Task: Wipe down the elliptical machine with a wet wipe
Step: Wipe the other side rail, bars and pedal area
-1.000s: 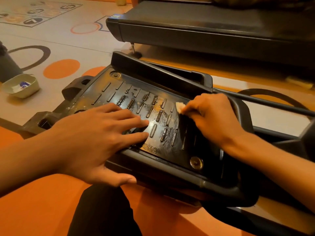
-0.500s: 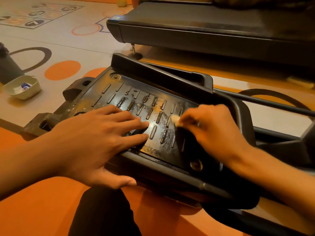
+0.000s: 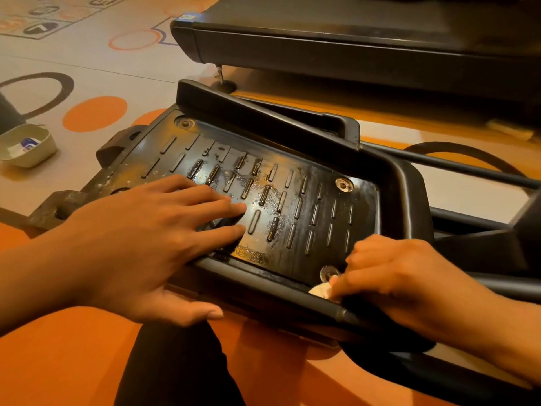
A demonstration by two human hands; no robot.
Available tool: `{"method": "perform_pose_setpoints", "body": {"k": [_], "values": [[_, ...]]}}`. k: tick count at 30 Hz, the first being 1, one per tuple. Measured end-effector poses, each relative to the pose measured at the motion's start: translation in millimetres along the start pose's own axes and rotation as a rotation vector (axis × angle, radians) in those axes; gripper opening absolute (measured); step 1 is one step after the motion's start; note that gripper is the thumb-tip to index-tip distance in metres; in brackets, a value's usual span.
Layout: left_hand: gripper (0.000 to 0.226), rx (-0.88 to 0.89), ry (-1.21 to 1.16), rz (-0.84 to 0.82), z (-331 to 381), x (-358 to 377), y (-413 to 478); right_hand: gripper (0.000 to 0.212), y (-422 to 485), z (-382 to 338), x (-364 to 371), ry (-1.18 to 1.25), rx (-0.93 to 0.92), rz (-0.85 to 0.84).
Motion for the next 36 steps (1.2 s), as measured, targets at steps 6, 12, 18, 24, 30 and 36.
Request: {"method": "perform_pose_setpoints", "body": {"k": [6, 12, 18, 24, 30, 36], "values": [[0.092, -0.012, -0.005, -0.019, -0.2, -0.5, -0.9, 0.020, 56.0, -17.2, 5.6, 0.040, -0.034, 0.087], [0.092, -0.016, -0.009, -0.017, -0.2, -0.9, -0.7, 0.027, 10.7, 1.9, 0.0, -0.117, 0.080, -0.026], [0.093, -0.014, -0.011, -0.017, -1.2, 1.0, -0.1, 0.015, 11.6, 18.1, -11.2, -0.229, 0.274, 0.209], [0.092, -0.016, 0.004, -0.015, -0.4, -0.6, -0.5, 0.017, 64.1, 74.3, -27.3, -0.231, 0.451, 0.322], [0.090, -0.008, 0.016, -0.006, 0.3, -2.0, 0.0, 0.024, 43.1, 72.0, -35.8, -0.209, 0.427, 0.262], [0.089, -0.019, 0.038, -0.005, -0.7, -4.4, 1.1, 0.013, 91.1, 61.7, -26.1, -0.184, 0.343, 0.416]]}}
Point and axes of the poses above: each hand's wrist, its own y-axis towards the middle knuckle, its own x-axis out of the palm, z = x × y, the point moved 5 cm from there along y, towards the middle knuckle, and after that the axes turned 6 degrees about x, right-handed, at the moved point
